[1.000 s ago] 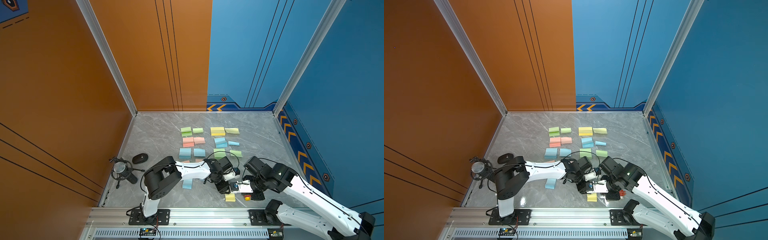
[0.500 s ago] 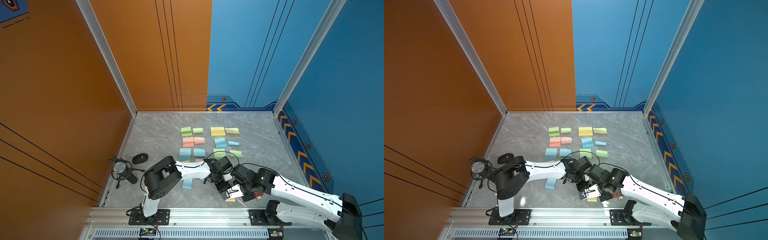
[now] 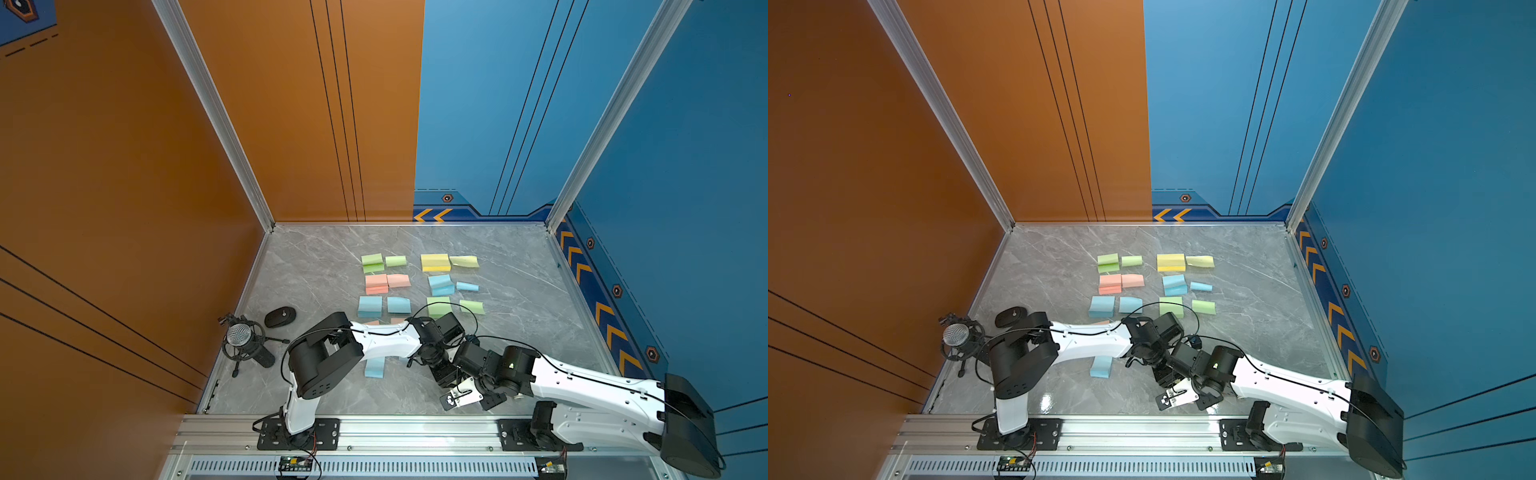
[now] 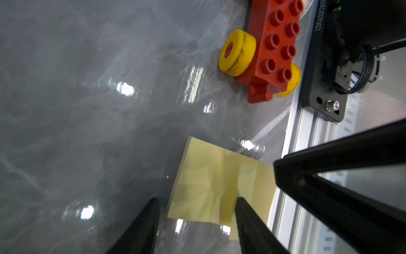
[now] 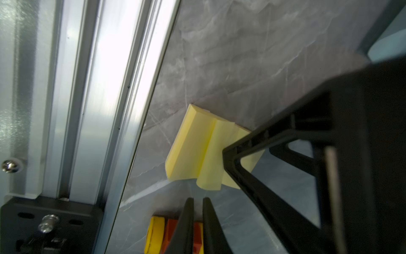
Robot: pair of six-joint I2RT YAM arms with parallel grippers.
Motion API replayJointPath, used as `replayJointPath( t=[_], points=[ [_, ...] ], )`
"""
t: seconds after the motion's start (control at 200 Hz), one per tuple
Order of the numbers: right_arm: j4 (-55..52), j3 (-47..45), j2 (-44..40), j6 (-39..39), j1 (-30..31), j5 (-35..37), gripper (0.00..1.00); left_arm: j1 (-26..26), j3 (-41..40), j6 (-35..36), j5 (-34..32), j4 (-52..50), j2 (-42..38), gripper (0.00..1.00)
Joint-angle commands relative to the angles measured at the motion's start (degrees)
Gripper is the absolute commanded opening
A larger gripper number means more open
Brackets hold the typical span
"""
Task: Tear off pages from different memo pads
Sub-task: Pick up the memo pad from the center of the board.
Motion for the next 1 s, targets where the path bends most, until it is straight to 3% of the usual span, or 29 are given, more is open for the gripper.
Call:
replayJointPath(
  t=[0.0, 0.33, 0.621, 0.996],
  points=[
    [1.82, -1.22, 0.61, 1.20, 0.73, 2.51, 0.17, 0.59, 0.62, -0.46, 2.14, -1.54, 0.88, 0.59],
    [6.16, -2.14, 2.09, 5.67, 2.16, 5.50, 0.24, 0.67, 0.49, -0.61, 3.17, -1.48, 0.16, 0.59],
    [6.22, -1.67, 4.80, 7.09, 3.26, 5.14, 0.37, 0.76, 0.23, -0.78, 3.04, -1.50, -0.96, 0.59],
    [7.94, -3.32, 3.95, 8.25, 3.29, 7.85, 0.38, 3.43, -1.68, -2.21, 5.50, -1.47, -5.60, 0.65]
  ],
)
